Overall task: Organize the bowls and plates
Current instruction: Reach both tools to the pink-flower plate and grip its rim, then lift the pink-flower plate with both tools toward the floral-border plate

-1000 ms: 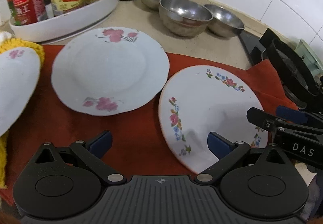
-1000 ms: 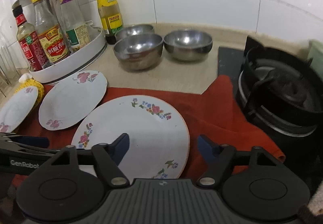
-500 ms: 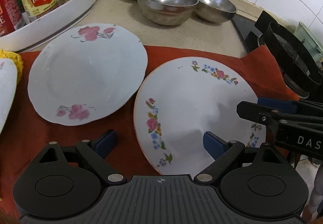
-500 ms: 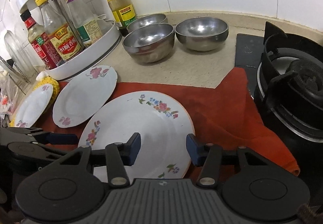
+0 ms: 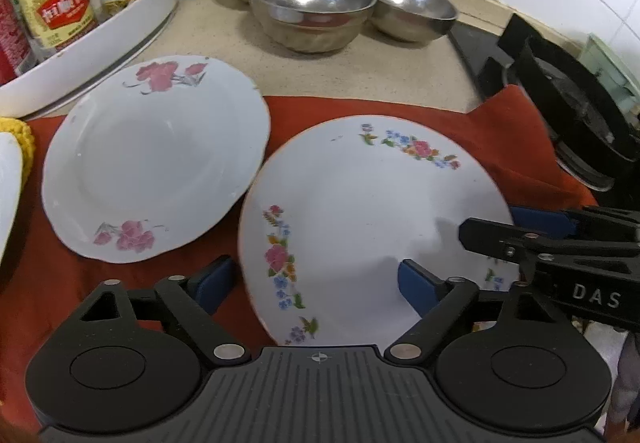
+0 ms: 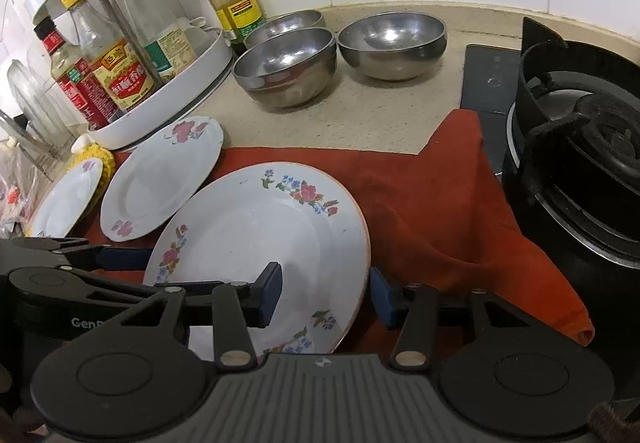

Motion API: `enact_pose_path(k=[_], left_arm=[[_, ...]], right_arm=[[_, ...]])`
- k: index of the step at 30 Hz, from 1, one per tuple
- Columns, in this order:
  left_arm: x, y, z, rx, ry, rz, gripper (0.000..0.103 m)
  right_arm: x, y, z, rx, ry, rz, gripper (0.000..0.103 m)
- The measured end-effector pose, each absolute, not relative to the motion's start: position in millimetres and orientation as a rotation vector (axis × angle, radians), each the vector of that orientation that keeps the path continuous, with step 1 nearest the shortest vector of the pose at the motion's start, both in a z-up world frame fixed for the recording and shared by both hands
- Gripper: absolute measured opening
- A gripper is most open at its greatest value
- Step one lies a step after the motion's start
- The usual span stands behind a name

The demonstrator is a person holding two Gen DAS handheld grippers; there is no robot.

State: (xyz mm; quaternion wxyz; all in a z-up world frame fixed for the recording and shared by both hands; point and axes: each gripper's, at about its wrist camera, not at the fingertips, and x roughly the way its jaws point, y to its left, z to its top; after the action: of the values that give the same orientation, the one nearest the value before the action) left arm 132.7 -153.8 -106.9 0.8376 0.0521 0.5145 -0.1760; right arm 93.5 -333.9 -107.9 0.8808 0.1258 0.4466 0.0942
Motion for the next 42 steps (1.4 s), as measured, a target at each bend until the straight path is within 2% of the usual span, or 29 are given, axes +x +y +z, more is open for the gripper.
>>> enact_pose_path(k=[8, 11, 14, 24, 31, 37, 42], left_arm=[[123.4, -140.0, -104.7, 0.151, 1.120, -0.418, 0.091], [122.3, -125.0, -102.2, 0.141, 1.143, -0.451, 0.085], [122.5, -103.9, -93.0, 0.113, 1.124, -0.409, 0.085], [162.1, -19.4, -87.0, -0.178, 1.104, -0.155, 0.086], [183.4, -17.8, -97.1, -0.242, 1.096, -0.108, 0.087], [197.9, -23.2, -99.8, -0.242, 1.084, -0.095, 0.087], [204.1, -27.3, -100.2, -0.248, 1.092, -0.095, 0.092]], right_arm=[[78.0, -319.6, -104.3, 0.249, 0.993, 0.252, 0.045], [78.8, -315.9, -101.3, 0.230, 1.001, 0.250, 0.045], [83.2, -315.4, -85.8, 0.183, 0.941, 0.223, 0.045], [169.0, -258.6, -68.6, 0.061, 0.853, 0.368, 0.045], [230.5, -233.0, -97.9, 0.121, 0.971, 0.412, 0.045], [247.9, -225.8, -106.1, 0.151, 1.002, 0.469, 0.045], [256.6, -223.8, -106.7, 0.164, 1.007, 0.503, 0.044]])
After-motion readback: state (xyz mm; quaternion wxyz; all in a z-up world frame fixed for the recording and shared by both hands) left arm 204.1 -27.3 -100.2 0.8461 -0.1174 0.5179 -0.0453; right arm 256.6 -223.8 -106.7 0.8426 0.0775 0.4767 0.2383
